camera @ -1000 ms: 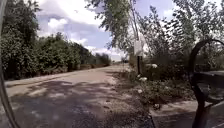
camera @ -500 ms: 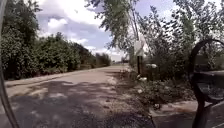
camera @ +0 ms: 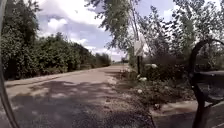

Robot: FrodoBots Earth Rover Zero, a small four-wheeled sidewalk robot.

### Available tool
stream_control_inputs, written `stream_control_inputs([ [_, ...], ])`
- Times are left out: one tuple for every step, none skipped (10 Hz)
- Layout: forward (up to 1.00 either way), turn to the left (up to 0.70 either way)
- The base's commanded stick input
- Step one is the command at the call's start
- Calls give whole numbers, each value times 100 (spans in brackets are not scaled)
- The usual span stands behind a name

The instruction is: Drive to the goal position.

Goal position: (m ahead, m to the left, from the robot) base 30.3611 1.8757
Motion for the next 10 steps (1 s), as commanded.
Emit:
stream_control_inputs([
  [5, 0],
  [5, 0],
  [5, 0],
  [5, 0],
  [5, 0],
  [5, 0],
  [5, 0],
  [5, 0],
  [5, 0],
  [5, 0],
])
